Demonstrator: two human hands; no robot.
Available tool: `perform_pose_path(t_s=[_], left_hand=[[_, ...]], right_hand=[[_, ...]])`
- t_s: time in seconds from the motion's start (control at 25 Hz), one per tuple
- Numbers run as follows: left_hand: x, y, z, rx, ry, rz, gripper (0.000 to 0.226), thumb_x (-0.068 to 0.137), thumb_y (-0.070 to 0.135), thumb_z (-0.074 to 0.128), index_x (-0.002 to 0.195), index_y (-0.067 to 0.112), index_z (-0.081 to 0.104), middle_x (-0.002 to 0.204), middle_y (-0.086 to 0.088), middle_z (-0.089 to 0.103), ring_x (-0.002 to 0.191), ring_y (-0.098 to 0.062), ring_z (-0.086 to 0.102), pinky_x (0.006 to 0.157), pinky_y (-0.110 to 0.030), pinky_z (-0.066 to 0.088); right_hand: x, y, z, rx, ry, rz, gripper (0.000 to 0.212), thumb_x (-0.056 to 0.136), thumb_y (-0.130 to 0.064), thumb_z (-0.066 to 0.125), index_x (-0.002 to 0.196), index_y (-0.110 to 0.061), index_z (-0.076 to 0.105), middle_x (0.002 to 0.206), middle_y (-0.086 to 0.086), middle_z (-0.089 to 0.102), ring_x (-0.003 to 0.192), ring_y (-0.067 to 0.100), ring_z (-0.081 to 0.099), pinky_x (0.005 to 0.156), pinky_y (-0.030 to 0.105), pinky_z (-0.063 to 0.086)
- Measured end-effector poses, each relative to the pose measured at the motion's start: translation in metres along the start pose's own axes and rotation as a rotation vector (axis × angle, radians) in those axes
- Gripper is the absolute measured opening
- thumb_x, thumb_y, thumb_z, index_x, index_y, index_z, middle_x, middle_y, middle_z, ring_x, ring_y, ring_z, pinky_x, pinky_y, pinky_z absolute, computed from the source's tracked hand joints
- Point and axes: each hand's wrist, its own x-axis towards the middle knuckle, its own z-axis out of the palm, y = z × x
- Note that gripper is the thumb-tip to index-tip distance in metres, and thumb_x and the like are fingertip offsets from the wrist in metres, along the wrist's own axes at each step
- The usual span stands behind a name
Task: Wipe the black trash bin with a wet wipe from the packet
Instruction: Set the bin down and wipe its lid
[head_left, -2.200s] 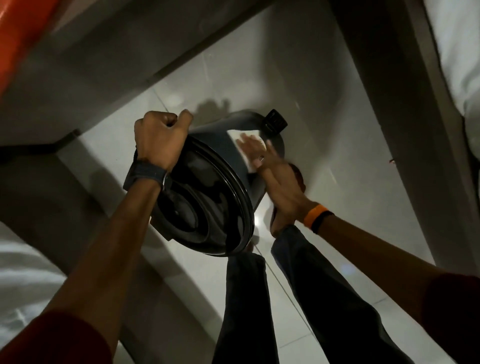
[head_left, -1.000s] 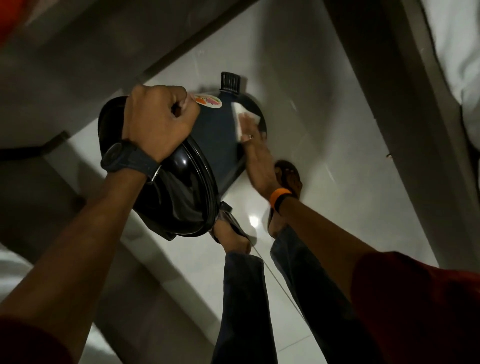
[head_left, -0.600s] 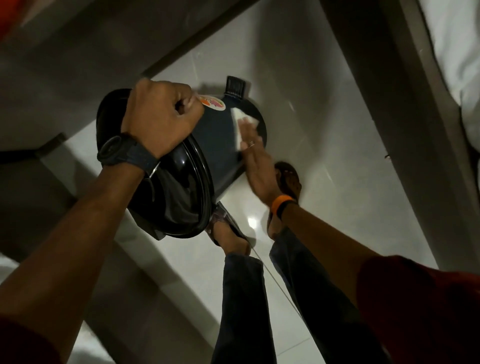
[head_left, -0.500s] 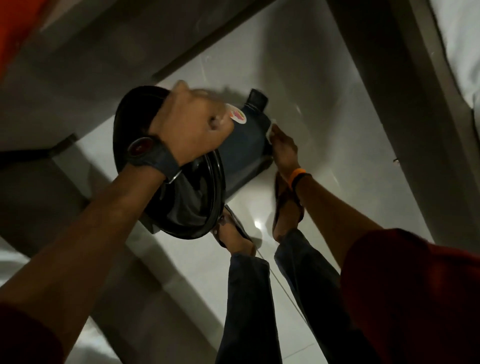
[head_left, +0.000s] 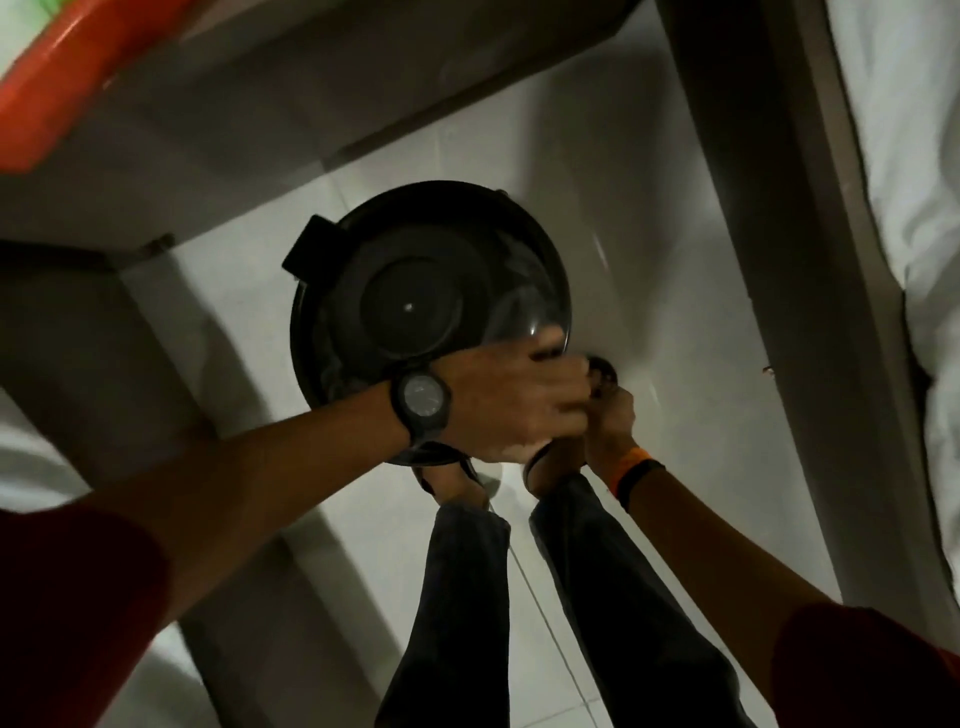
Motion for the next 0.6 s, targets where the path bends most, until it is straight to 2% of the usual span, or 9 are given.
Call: perform_pose_path(t_s=[0.08, 0.12, 0.16, 0.2, 0.24, 0.36, 0.48, 0.52, 0.6], left_hand=[[-0.024, 0.008, 0.006, -0.067, -0.010, -0.758, 0.066, 0.081, 0.065, 0.050, 0.132, 0.024, 0.049, 0.147, -0.011, 0.044, 0.141, -0.034, 0.037, 0.111, -0.058, 0.020], [-0.031, 0.012, 0.009, -0.102, -0.047, -1.099, 0.080, 0.080, 0.075, 0.043, 0.143, 0.026, 0.038, 0.157, -0.013, 0.031, 0.148, -0.035, 0.024, 0.114, -0.064, 0.014], [-0.032, 0.015, 0.013, -0.122, -0.084, -1.309, 0.089, 0.080, 0.081, 0.035, 0.150, 0.028, 0.027, 0.162, -0.013, 0.020, 0.151, -0.036, 0.014, 0.114, -0.070, 0.010], [-0.032, 0.016, 0.018, -0.115, -0.095, -1.377, 0.092, 0.081, 0.084, 0.028, 0.153, 0.029, 0.020, 0.164, -0.013, 0.016, 0.152, -0.036, 0.010, 0.112, -0.075, 0.008], [-0.032, 0.012, 0.022, -0.106, -0.100, -1.349, 0.091, 0.081, 0.085, 0.024, 0.154, 0.031, 0.017, 0.164, -0.013, 0.016, 0.152, -0.036, 0.011, 0.111, -0.078, 0.008], [-0.036, -0.015, 0.032, -0.096, -0.095, -1.187, 0.081, 0.085, 0.082, 0.020, 0.151, 0.035, 0.024, 0.160, -0.010, 0.029, 0.149, -0.033, 0.024, 0.107, -0.080, 0.013], [-0.030, -0.034, 0.034, -0.112, -0.079, -1.064, 0.068, 0.090, 0.075, 0.023, 0.146, 0.037, 0.033, 0.156, -0.007, 0.036, 0.148, -0.031, 0.028, 0.107, -0.080, 0.015], [-0.031, -0.039, 0.033, -0.100, -0.044, -1.118, 0.063, 0.092, 0.071, 0.026, 0.144, 0.037, 0.036, 0.156, -0.005, 0.037, 0.148, -0.030, 0.027, 0.109, -0.078, 0.015], [-0.042, -0.039, 0.033, -0.107, 0.058, -1.518, 0.057, 0.094, 0.065, 0.030, 0.143, 0.036, 0.039, 0.157, -0.003, 0.036, 0.149, -0.031, 0.025, 0.111, -0.073, 0.017]], right_hand=[[-0.008, -0.001, 0.006, 0.099, 0.006, 0.025, 0.030, 0.091, 0.008, 0.056, 0.072, -0.015, 0.060, 0.083, 0.009, 0.063, 0.080, 0.023, 0.061, 0.086, 0.039, 0.053], [-0.010, -0.001, 0.006, 0.110, 0.001, 0.028, 0.032, 0.093, 0.006, 0.052, 0.070, -0.016, 0.058, 0.078, 0.006, 0.060, 0.075, 0.021, 0.058, 0.082, 0.036, 0.052], [-0.012, -0.003, 0.004, 0.131, -0.005, 0.024, 0.036, 0.096, 0.005, 0.047, 0.067, -0.016, 0.055, 0.072, 0.004, 0.056, 0.069, 0.019, 0.053, 0.077, 0.032, 0.050], [-0.013, -0.005, 0.001, 0.134, -0.005, 0.006, 0.040, 0.097, 0.005, 0.043, 0.064, -0.016, 0.052, 0.067, 0.002, 0.051, 0.065, 0.018, 0.049, 0.072, 0.030, 0.047], [-0.013, -0.005, -0.001, 0.108, 0.010, -0.017, 0.041, 0.096, 0.005, 0.042, 0.062, -0.017, 0.050, 0.064, 0.001, 0.049, 0.063, 0.018, 0.047, 0.070, 0.029, 0.047], [-0.022, -0.012, 0.004, -0.013, 0.029, -0.086, 0.034, 0.092, 0.006, 0.051, 0.067, -0.016, 0.059, 0.065, -0.002, 0.060, 0.062, 0.015, 0.059, 0.062, 0.020, 0.056], [-0.029, -0.026, 0.004, 0.061, -0.023, -0.157, 0.033, 0.089, 0.012, 0.053, 0.083, -0.016, 0.070, 0.073, -0.007, 0.072, 0.060, 0.004, 0.069, 0.056, 0.016, 0.058], [-0.030, -0.032, 0.002, 0.067, -0.041, -0.187, 0.032, 0.090, 0.013, 0.053, 0.091, -0.013, 0.072, 0.080, -0.004, 0.073, 0.063, 0.004, 0.071, 0.059, 0.016, 0.059], [-0.033, -0.044, 0.003, 0.042, -0.064, -0.233, 0.030, 0.091, 0.013, 0.052, 0.106, -0.005, 0.071, 0.089, 0.000, 0.072, 0.070, 0.007, 0.071, 0.060, 0.016, 0.060]])
